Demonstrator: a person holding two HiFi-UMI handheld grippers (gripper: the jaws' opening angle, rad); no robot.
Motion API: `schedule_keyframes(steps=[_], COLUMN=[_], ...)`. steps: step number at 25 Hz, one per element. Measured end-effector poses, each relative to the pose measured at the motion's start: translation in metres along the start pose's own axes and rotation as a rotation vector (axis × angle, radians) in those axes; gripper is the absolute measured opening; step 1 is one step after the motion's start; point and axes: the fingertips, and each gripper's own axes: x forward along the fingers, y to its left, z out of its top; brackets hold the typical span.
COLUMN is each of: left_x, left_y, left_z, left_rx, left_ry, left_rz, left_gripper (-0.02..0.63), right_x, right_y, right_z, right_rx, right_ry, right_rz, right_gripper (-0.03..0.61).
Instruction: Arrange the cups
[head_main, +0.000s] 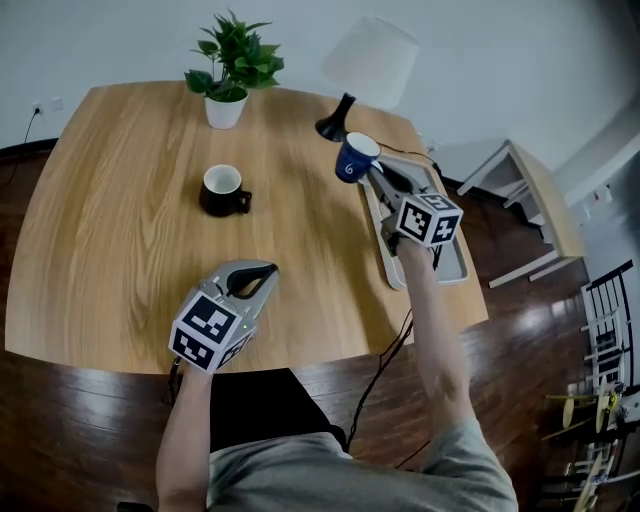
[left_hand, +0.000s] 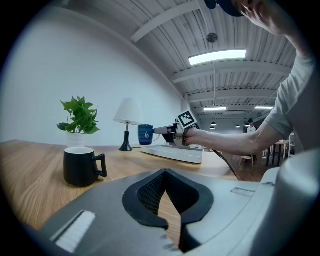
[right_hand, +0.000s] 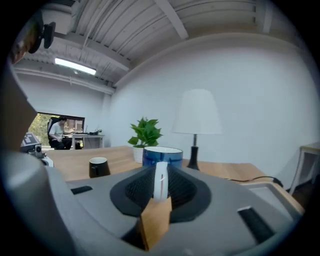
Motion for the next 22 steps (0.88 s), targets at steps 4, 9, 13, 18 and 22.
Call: schedule_keyframes(steps=[4,9,13,18,22], left_x=[0.0,-0.001,0.001,0.001,0.0], left_y=[0.0,0.0,0.0,-0.002,-0.001], left_z=[-0.001,-0.003,-0.002,-0.003,-0.002], left_rx=[0.001,0.0,-0.001,-0.001,0.002], left_ry=[0.005,0.006,0.004,0.005,0.006], left_rz=[-0.001,0.0,0.0,-0.001,-0.003], left_gripper=[0.008,0.009,0.008,0.009,0.009], right_x=[-0.029,-0.035,-0.023,-0.013,-0.018], right_y=[-0.092,-0.14,-0.149,-0.164,-0.168], right_z=[-0.011,-0.047,-0.055,-0.064,-0.072], right_rx=[0.072,0.065,-0.005,-0.026,-0.015], right_ry=[0.024,0.117,0.124,0.106,0.118], right_rz=[-0.157,-0.238,-0.243,-0.239,-0.22], right_gripper=[0.075,0.075,0.075,0.075,0.075])
